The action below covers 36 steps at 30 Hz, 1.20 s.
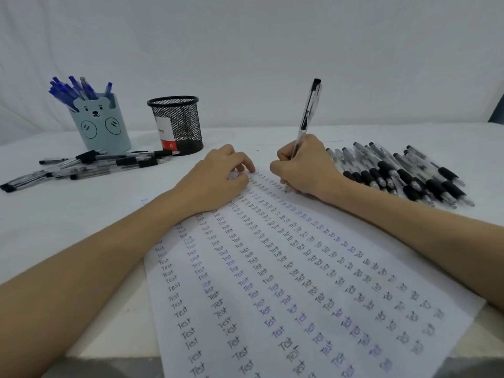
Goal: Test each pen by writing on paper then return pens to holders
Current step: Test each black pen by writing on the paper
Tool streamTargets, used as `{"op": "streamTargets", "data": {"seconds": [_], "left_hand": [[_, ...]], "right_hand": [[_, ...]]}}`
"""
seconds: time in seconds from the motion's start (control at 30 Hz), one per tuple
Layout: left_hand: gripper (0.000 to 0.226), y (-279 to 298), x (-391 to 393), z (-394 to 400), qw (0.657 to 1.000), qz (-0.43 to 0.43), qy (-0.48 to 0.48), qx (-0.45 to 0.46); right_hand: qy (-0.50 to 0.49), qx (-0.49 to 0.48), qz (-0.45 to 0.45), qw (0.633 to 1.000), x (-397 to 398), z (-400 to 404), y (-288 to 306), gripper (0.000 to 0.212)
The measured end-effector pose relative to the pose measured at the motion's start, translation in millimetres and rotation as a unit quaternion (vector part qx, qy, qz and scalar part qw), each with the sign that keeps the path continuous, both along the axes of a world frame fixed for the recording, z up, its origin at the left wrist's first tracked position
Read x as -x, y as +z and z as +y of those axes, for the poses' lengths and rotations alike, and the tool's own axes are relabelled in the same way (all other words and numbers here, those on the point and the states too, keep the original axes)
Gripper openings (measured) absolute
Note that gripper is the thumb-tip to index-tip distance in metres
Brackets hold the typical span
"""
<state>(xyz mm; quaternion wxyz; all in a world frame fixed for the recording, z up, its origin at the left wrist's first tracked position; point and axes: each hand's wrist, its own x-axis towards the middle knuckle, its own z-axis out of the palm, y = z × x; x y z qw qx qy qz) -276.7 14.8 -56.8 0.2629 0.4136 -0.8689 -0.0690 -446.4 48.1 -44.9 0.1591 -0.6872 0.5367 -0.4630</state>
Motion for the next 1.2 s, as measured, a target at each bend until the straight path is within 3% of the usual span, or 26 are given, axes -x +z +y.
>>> {"op": "streamTargets", "data": {"seconds": [1.2], "left_hand": [[0.021,0.1,1.0,0.0,1.000,0.000,0.007,-0.008]], "right_hand": [[-0.056,-0.042,0.001,0.998,-0.1,4.0,3.9,0.044]]}}
